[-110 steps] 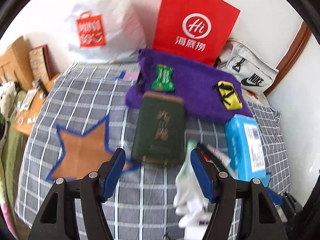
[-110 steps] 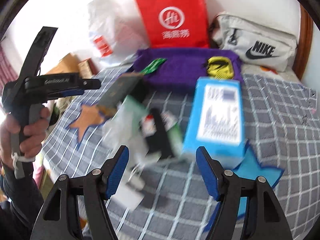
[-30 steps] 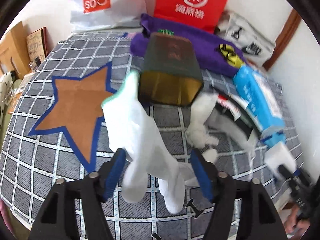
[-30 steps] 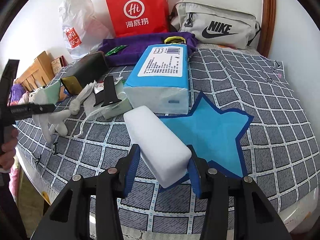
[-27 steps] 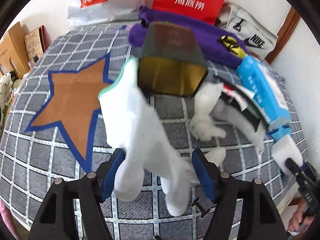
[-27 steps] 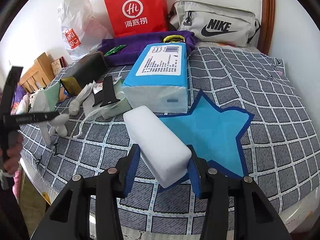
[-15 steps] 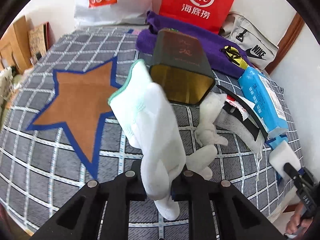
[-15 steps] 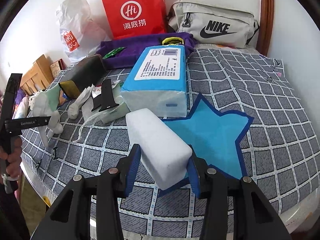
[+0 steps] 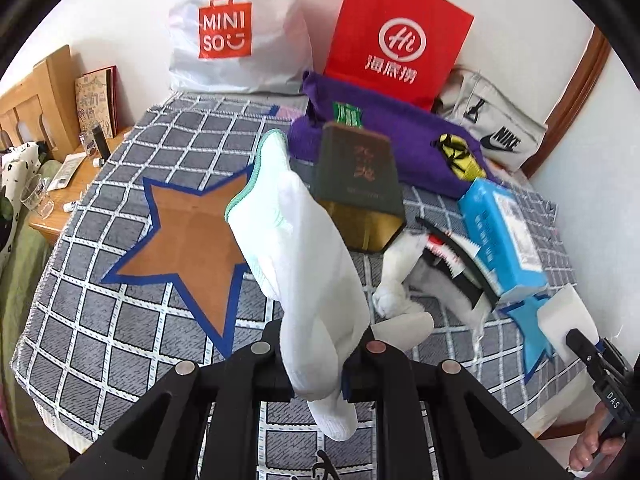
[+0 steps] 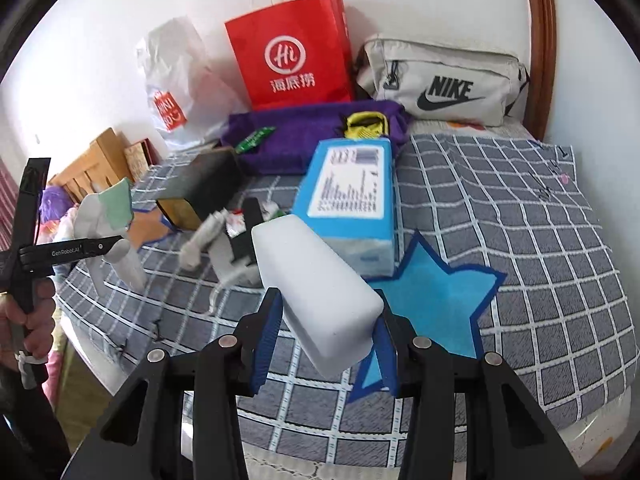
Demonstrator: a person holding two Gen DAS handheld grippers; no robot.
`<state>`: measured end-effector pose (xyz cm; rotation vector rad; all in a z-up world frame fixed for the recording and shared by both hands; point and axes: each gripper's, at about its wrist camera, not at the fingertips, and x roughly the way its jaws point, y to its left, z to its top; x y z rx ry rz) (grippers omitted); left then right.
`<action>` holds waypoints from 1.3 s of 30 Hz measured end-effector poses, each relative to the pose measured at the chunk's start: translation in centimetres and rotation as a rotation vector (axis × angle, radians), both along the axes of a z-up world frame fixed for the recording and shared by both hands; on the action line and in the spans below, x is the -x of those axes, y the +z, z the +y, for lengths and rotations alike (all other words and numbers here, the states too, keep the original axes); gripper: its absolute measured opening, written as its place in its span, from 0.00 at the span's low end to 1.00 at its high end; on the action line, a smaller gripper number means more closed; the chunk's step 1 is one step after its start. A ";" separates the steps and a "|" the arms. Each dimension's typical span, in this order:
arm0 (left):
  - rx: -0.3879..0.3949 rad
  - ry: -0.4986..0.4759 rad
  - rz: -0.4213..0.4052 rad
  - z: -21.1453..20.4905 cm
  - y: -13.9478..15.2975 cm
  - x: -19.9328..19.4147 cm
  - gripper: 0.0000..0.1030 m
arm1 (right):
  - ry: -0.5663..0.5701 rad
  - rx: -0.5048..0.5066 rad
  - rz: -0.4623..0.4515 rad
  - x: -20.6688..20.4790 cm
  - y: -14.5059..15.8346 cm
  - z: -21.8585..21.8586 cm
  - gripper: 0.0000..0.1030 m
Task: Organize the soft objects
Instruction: 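Carry the glove with the left tool while the right tool sets the block on the towel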
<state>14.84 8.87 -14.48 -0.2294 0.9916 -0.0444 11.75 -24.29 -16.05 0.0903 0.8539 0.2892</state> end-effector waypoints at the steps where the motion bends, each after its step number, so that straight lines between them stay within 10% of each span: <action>1: 0.005 0.001 -0.004 0.1 0.3 0.0 0.14 | 0.001 -0.003 -0.003 -0.1 0.3 0.0 0.42; 39: -0.006 -0.035 -0.089 -1.1 7.8 -12.3 0.14 | -0.004 -0.057 -0.063 -17.2 7.7 2.3 0.45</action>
